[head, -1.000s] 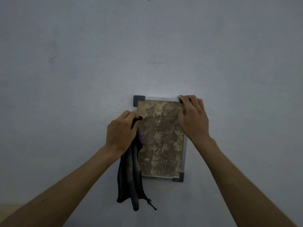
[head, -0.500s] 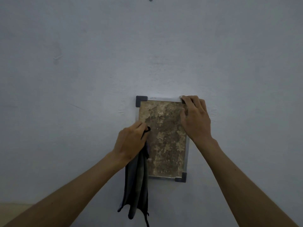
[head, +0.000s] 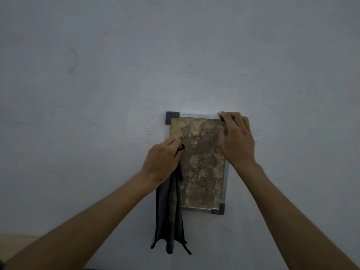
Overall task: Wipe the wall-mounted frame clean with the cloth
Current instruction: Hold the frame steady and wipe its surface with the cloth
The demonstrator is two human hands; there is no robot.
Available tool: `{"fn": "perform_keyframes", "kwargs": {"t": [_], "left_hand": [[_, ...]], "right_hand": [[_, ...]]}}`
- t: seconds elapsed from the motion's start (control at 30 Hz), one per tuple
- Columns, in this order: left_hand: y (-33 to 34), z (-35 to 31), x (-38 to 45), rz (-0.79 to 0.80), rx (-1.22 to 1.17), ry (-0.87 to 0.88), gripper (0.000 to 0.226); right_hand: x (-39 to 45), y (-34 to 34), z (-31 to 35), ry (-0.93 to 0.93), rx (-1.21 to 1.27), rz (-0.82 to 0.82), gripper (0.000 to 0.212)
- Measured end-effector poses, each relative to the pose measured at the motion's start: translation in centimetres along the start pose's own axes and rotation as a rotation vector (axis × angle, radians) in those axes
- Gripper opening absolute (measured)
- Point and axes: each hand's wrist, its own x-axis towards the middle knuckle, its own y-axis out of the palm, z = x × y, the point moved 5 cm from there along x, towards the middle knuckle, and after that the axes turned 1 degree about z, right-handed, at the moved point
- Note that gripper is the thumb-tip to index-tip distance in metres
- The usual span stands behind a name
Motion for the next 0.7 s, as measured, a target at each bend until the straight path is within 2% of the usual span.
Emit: {"fn": "perform_keyframes", "kwargs": {"t": [0.2, 0.4, 0.47, 0.6, 0.7], "left_hand": [[-0.8, 0.2, 1.1, -0.141, -0.002, -0.162, 0.012], [0.6, -0.9, 0.4, -0.013, -0.001, -0.025, 0.016], [0.1, -0.4, 0.9, -0.028, -0.024, -0.067, 0.013], [-1.0, 1.2, 2.4, -0.159, -0.11, -0.235, 0.007], [-0.5, 0.5, 2.0, -0.106, -0.082, -0.179, 0.011]], "right_hand": [[0.0, -0.1, 0.1, 0.002, -0.002, -0.004, 0.042], [-0.1, 0.0, 0.1, -0.008, -0.002, -0.002, 0.043], [-0.1, 0.1, 0.1, -0.007, 0.0, -0.008, 0.043], [-0.2, 0.1, 0.1, -0.005, 0.003, -0.01, 0.043], [-0.2, 0.1, 0.0, 0.001, 0.002, -0.001, 0.043]]}}
